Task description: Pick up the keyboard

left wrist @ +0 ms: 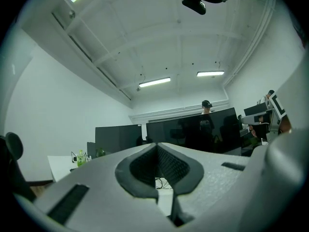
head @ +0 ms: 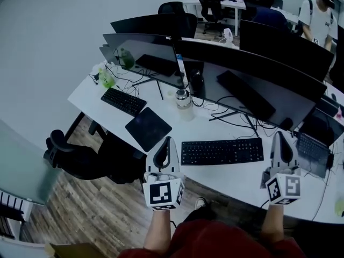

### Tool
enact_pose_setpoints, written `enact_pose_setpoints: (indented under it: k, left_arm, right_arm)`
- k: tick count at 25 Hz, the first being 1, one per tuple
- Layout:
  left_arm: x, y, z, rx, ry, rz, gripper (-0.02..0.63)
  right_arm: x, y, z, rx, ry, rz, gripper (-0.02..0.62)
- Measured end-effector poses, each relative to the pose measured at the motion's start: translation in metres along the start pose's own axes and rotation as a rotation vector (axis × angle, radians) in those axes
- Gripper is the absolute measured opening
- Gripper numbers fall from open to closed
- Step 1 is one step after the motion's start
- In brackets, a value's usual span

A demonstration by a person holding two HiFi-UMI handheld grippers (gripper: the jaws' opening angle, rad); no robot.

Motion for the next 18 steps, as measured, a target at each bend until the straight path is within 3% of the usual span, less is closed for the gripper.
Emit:
enact_pose_setpoints:
  k: [10, 18]
  left_arm:
    - [-0.045, 0.002, 0.073, 0.036, 0.072, -0.020, 0.006]
    - [-0.064, 0.018, 0.091, 0.034, 0.099, -0.043, 0.006]
  right_arm:
    - [-0.024, -0.005, 0.059, 0.011, 0.068, -0.033, -0.002]
    - [-0.041, 0.002, 0.074, 0.011, 0.088, -0.049, -0.002]
Point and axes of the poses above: the fingertips, and each gripper's own axes: z forward along the fingers, x to its right, y out of its underside, the point moved 9 cm from there along -z, backward along the fingers, and after that the axes turned 2 degrees about -z, right-handed, at the moved point
